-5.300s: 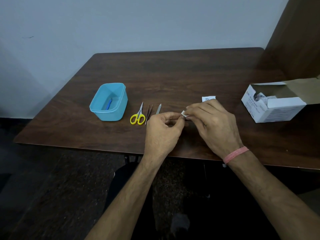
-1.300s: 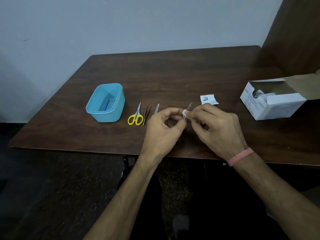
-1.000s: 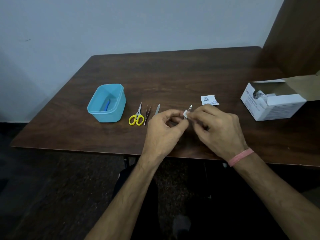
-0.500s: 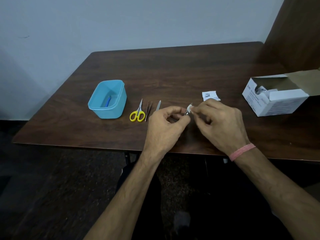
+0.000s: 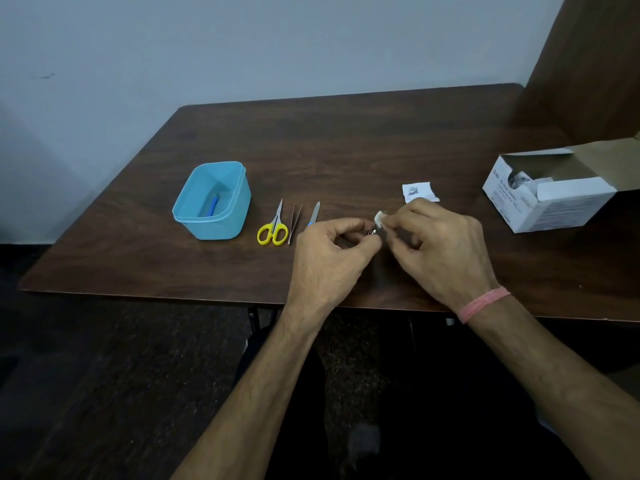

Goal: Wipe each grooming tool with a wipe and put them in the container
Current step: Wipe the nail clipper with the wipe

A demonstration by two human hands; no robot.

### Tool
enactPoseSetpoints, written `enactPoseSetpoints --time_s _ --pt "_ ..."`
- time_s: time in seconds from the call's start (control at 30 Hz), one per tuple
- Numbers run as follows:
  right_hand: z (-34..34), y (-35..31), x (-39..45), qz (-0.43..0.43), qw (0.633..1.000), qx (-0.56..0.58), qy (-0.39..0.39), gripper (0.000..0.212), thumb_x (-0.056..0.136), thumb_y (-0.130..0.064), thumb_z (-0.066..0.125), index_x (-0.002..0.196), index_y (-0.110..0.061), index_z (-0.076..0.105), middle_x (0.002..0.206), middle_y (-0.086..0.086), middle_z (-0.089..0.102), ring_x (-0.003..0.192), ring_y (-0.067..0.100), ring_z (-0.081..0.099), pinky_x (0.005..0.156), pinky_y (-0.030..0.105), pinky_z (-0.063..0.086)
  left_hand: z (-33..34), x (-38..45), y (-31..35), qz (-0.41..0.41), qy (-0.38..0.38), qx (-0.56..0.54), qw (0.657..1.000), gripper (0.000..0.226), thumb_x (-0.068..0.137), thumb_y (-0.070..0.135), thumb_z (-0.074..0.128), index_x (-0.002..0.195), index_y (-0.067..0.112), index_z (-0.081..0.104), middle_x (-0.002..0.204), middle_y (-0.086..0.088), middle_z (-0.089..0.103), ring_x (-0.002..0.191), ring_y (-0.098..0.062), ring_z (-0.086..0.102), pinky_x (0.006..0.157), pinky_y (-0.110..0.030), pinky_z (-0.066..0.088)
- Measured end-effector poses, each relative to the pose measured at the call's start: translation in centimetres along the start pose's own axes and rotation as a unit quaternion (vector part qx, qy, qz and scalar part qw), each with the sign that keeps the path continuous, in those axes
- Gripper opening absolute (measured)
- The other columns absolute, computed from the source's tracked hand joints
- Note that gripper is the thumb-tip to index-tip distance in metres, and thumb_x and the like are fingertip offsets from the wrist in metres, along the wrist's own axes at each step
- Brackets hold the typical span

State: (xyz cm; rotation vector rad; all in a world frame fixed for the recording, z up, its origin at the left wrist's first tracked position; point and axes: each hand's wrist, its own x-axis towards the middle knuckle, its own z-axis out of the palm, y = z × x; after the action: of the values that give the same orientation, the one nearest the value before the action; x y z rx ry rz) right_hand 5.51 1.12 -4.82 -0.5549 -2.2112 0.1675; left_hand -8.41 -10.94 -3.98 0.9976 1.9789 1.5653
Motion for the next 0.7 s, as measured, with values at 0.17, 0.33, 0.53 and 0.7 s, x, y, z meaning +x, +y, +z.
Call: enactPoseSetpoints --time_s 0.17,0.33,0.53,0.7 --pt "-0.25 0.08 0.01 0.010 1.000 0.004 -0.003 0.009 0.102 -0.027 0.077 0.098 -0.023 0.083 0.093 -0.008 0.073 0.066 0.017 0.066 0.054 0.040 0.055 -0.01 -0.09 0.21 0.007 -0.008 -0.015 1.000 0.012 0.093 0.024 0.080 0.098 0.030 0.089 0.070 0.010 0.073 0.058 -0.007 0.056 0.061 -0.028 0.049" --pt "-0.23 -0.11 -0.31 -0.025 0.999 0.013 -0.037 0.009 0.096 -0.022 0.083 0.104 -0.023 0.084 0.096 -0.009 0.073 0.067 0.015 0.066 0.053 0.040 0.056 -0.18 -0.11 0.19 0.021 -0.020 -0.015 0.999 0.014 0.093 0.024 0.077 0.097 0.029 0.089 0.068 0.010 0.070 0.058 -0.006 0.053 0.062 -0.031 0.050" --pt "-0.16 -0.05 -0.16 -0.024 0.999 0.011 -0.021 0.008 0.100 -0.026 0.078 0.105 -0.023 0.084 0.098 -0.009 0.075 0.070 0.016 0.068 0.055 0.040 0.056 -0.19 -0.14 0.11 0.020 -0.016 -0.002 1.000 0.013 0.092 0.023 0.078 0.096 0.029 0.089 0.069 0.007 0.073 0.058 -0.010 0.056 0.056 -0.042 0.055" --pt "-0.33 0.03 0.05 0.024 1.000 0.006 0.015 0.009 0.102 -0.027 0.078 0.096 -0.022 0.083 0.093 -0.008 0.074 0.068 0.016 0.066 0.056 0.040 0.055 -0.17 -0.09 0.08 0.009 -0.011 0.002 1.000 0.015 0.091 0.025 0.078 0.096 0.032 0.089 0.074 0.007 0.078 0.060 -0.007 0.063 0.063 -0.038 0.059"
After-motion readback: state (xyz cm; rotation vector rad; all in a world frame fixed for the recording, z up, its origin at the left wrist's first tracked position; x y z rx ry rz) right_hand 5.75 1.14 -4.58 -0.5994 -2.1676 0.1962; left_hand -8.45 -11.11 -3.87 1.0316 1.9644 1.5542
